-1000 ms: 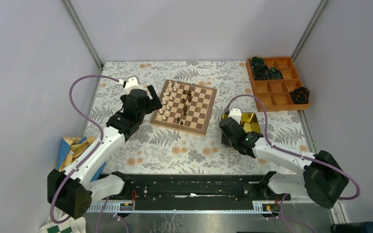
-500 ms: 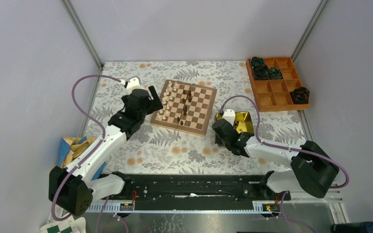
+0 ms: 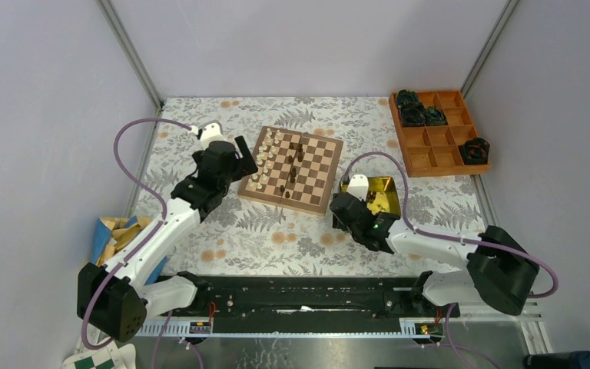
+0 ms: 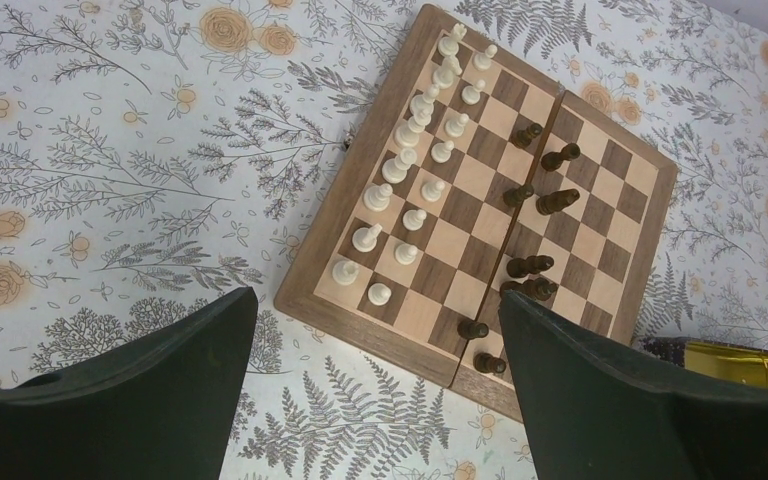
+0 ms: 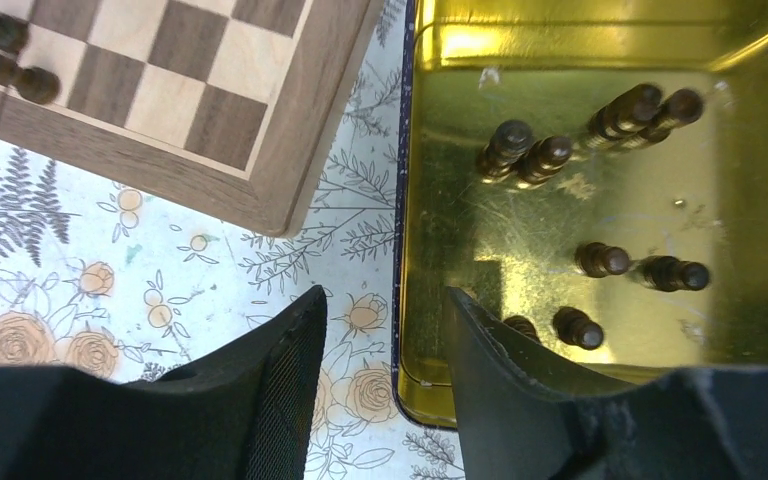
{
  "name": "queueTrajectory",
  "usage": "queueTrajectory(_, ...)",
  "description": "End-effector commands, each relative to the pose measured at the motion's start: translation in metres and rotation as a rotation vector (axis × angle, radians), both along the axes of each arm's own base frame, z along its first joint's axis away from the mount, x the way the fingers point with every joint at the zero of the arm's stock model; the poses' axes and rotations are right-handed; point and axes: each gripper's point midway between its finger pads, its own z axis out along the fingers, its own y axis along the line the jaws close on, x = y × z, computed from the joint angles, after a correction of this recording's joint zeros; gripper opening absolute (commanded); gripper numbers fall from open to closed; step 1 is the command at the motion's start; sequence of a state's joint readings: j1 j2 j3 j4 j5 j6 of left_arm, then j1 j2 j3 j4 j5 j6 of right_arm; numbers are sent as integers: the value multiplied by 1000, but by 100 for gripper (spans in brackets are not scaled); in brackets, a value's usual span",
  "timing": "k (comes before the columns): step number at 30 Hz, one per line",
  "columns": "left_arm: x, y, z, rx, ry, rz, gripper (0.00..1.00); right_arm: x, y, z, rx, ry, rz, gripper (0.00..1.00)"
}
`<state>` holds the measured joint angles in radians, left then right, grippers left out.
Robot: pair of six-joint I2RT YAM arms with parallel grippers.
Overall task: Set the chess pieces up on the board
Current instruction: Place the storage box at the center of the board, then pick up the chess piece from the chessboard.
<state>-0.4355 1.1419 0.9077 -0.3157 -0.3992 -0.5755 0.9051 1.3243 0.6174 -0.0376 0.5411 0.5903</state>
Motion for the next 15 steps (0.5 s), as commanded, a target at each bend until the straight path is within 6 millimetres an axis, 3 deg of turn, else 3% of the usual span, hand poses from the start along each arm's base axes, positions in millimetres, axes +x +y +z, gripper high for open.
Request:
queueTrajectory(1, 0, 2, -2, 9, 19, 9, 99, 10, -1, 51, 12, -122, -27, 53)
queueTrajectory(7, 8, -4, 10, -37, -5, 23, 99, 22, 11, 95, -17, -197, 41, 55)
queueTrajectory(12, 30, -18, 23, -83, -24, 25, 99, 56, 43, 125, -136, -232, 111, 64)
queueTrajectory(15, 44, -20, 26, -81, -42, 47, 99, 82, 65, 125, -125, -217, 150, 67)
